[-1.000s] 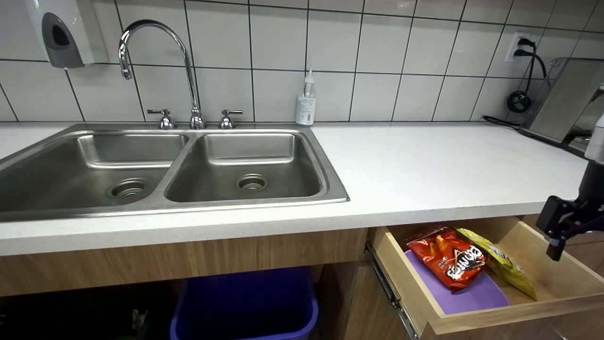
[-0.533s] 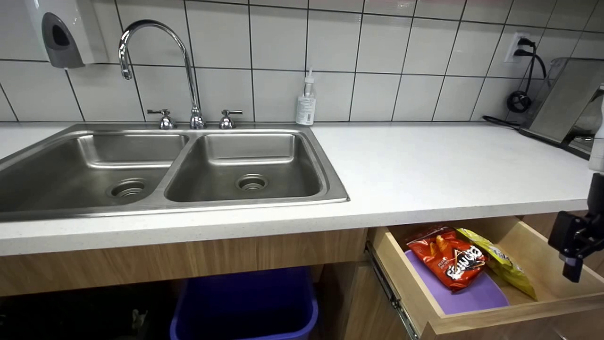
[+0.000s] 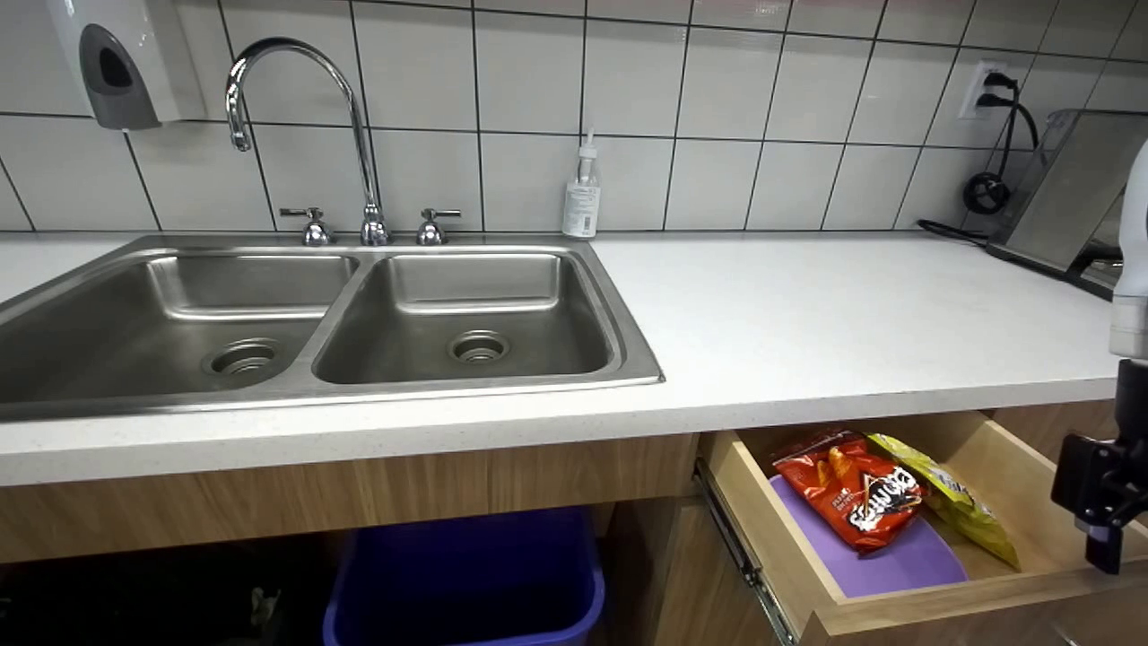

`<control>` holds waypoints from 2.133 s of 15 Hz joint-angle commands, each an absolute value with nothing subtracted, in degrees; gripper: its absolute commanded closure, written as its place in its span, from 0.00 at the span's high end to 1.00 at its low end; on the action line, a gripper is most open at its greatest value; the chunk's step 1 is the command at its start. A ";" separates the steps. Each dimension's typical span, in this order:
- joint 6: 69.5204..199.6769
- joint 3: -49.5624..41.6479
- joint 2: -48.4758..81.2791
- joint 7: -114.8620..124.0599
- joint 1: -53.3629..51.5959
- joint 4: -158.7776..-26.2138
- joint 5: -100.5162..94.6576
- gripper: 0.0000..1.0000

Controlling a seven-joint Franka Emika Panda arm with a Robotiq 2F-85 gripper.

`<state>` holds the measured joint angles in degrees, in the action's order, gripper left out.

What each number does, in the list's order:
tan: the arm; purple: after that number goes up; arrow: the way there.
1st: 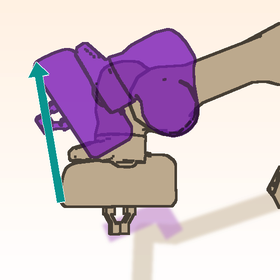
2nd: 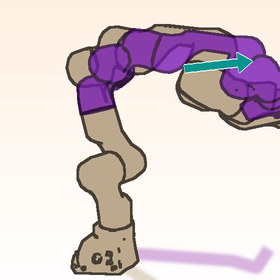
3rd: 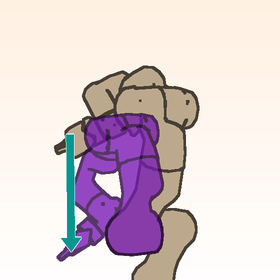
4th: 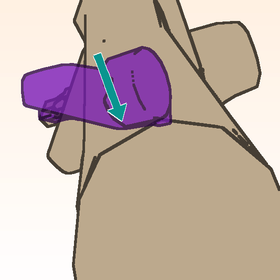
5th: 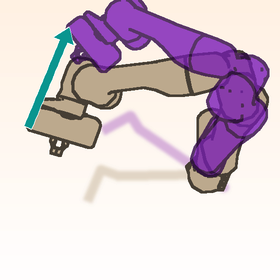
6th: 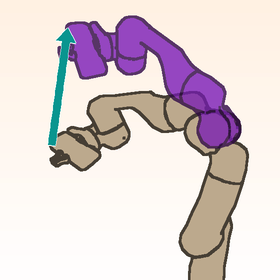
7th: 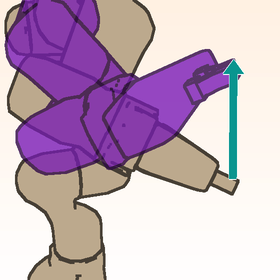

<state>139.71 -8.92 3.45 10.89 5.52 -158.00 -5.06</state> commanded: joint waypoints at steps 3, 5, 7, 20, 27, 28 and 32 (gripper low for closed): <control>137.66 -8.88 7.48 11.15 5.62 -154.50 -8.39 1.00; 137.42 -8.99 8.40 11.25 5.46 -153.87 -8.99 1.00; 136.81 -9.00 9.08 10.95 5.37 -153.38 -9.01 1.00; 130.68 -9.09 10.94 10.45 5.60 -152.49 -8.42 1.00; 133.16 -9.39 13.55 11.52 5.22 -151.02 -9.16 1.00; 133.94 -9.40 13.79 11.68 5.16 -150.80 -9.16 1.00; 136.94 -9.58 14.83 12.22 4.95 -150.06 -9.60 1.00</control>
